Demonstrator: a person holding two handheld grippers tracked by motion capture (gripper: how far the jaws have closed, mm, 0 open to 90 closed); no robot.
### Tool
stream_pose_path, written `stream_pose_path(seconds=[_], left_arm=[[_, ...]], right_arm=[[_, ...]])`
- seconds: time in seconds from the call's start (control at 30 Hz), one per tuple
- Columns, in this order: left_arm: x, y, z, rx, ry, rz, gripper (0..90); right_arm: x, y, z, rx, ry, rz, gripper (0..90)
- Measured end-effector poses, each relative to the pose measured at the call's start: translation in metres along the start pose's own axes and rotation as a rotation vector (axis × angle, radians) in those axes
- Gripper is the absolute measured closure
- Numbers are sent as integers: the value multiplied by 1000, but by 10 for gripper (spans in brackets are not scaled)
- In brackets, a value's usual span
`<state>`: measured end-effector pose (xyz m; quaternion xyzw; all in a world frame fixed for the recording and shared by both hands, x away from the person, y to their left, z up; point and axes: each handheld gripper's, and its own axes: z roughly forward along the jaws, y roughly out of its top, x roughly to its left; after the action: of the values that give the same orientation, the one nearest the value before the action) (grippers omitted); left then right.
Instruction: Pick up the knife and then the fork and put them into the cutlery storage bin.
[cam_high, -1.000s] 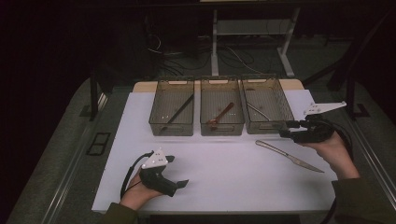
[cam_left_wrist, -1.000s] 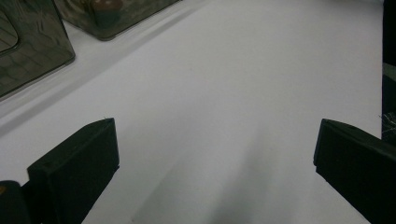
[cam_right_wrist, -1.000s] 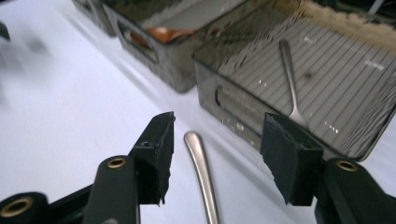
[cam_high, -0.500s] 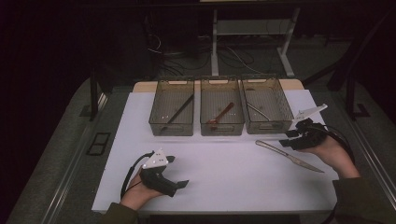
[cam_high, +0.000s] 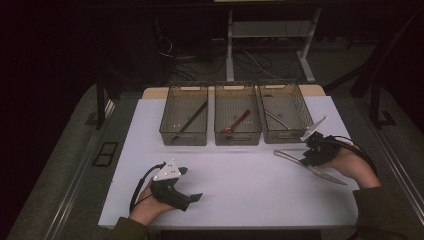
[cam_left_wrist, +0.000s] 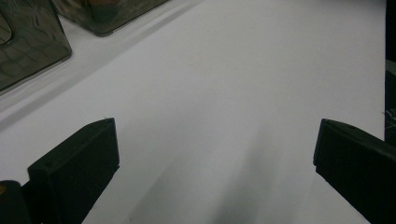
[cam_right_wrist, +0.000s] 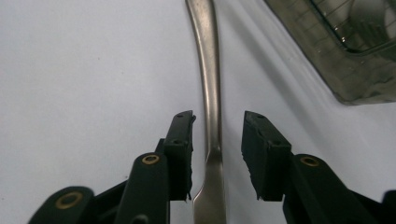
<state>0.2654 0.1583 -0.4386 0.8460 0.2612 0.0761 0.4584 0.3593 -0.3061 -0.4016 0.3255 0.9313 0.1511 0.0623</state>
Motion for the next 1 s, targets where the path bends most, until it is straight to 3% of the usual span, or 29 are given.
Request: stream_pose_path(seconds=[0.6, 1.0], left_arm=[[0, -1, 1, 13, -3, 6, 0], [-1, -1, 2, 14, -3, 6, 0]], right_arm=[[-8, 11, 24, 150, 29, -70, 724], [-7, 23, 28, 237, 36, -102, 759]])
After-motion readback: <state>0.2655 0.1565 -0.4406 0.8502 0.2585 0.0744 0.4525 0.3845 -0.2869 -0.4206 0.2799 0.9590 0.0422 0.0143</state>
